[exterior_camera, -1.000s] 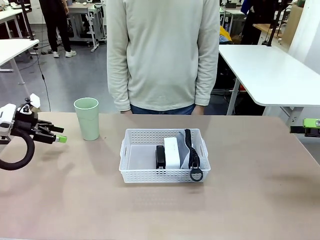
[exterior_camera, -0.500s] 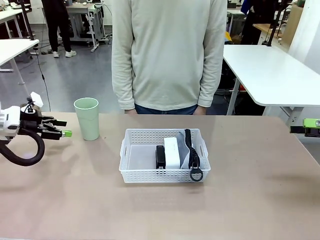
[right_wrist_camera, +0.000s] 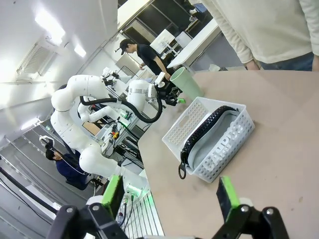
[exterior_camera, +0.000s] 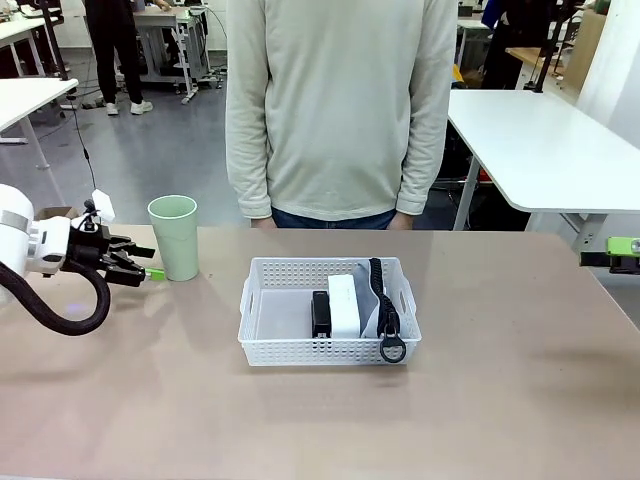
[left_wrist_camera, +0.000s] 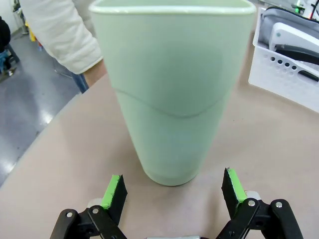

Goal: Efficiently arrange items inside the basket to fit them all.
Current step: Pick up the Reusable plastic cup and place it inside the Organizing basket.

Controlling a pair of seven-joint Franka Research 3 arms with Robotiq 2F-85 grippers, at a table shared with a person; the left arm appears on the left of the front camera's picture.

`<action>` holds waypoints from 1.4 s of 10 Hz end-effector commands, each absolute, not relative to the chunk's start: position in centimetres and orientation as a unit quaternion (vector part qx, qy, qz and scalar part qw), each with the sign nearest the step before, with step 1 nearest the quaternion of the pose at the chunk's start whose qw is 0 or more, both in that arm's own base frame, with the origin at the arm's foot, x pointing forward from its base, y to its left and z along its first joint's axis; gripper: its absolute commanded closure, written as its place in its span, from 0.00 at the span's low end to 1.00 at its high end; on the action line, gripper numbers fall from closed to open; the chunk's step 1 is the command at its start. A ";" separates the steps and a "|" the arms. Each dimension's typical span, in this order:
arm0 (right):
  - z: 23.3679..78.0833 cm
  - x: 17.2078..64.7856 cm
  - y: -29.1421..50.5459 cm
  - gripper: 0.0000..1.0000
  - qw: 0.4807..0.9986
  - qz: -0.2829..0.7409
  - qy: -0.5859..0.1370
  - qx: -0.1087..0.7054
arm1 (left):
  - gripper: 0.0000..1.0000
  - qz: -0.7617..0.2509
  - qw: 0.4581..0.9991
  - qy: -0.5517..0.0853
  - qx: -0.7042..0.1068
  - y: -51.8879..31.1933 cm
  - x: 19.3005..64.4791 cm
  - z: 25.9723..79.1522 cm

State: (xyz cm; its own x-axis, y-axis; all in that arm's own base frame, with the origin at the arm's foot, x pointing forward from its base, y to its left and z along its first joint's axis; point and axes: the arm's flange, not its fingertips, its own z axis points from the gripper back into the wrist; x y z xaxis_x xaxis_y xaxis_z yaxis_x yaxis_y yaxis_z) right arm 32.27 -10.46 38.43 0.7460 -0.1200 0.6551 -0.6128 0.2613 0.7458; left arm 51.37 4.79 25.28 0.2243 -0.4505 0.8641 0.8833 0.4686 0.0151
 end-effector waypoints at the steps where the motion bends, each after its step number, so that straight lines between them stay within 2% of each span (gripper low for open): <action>1: 38.6 31.8 -10.4 0.00 0.736 0.167 -0.306 0.581 | 0.00 -0.464 0.729 -0.438 -0.250 4.6 52.1 24.5; 14: 38.6 31.8 -10.4 0.00 0.736 0.167 -0.306 0.581 | 0.00 -0.452 0.678 -0.498 -0.298 1.6 54.2 23.7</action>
State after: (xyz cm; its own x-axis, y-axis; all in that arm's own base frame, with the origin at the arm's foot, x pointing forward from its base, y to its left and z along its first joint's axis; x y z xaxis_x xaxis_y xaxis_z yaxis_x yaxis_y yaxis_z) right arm 32.27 -10.46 38.43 0.7460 -0.1200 0.6551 -0.6129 0.2613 0.7457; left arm 54.00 1.76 24.12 0.1407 -0.3425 0.9289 0.9102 0.4138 0.0147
